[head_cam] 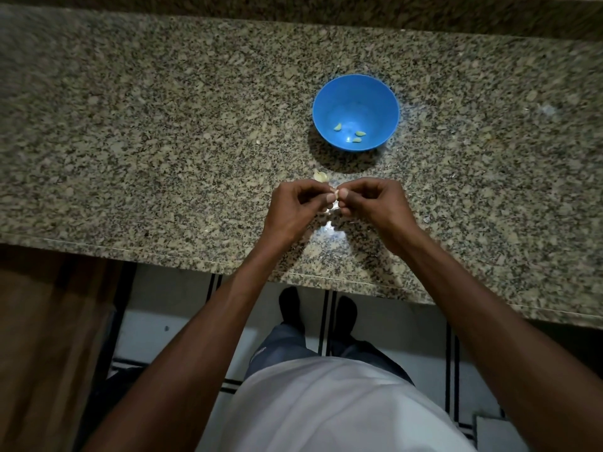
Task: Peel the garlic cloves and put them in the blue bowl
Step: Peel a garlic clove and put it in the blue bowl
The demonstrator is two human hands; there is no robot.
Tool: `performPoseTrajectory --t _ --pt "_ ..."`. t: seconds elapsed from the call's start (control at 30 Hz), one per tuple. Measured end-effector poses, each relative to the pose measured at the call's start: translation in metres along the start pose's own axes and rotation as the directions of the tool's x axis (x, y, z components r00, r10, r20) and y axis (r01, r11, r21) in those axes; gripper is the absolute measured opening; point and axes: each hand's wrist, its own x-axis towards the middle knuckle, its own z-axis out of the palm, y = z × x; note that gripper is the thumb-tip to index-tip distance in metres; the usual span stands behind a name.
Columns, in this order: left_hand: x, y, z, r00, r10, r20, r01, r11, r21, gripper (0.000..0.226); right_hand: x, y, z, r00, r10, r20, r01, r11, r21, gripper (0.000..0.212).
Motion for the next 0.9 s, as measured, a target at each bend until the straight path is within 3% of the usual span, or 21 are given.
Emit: performPoseTrajectory --t 0.13,0.37,0.6,0.8,0.9 --pt "-0.001 -0.004 -0.001 0.999 0.011 0.030 -0.012 0.999 0.032 0.022 -0.002 0.006 0.005 0.999 0.007 -0.035 -0.006 0.999 0.036 0.017" --pt "-0.005 -0.006 -0.006 0.993 -0.051 0.108 0.060 0.995 -0.081 0.021 0.000 0.010 0.008 0.999 -0.016 -0.030 0.015 1.000 -0.015 0.016" --pt "-0.003 -0.012 -0.004 0.993 -0.068 0.099 0.065 0.997 0.035 0.021 0.000 0.008 0.010 0.999 -0.007 0.043 0.007 1.000 -0.003 0.017" --pt "-0.003 -0.015 0.004 0.981 -0.188 0.038 0.189 0.982 -0.022 0.024 0.003 0.013 0.014 0.996 0.084 0.030 -0.086 0.994 0.072 0.007" --pt "-0.005 -0.017 0.004 0.979 -0.199 0.043 0.202 0.976 -0.083 0.017 0.002 0.016 0.015 0.996 0.086 0.026 -0.088 0.994 0.067 0.015"
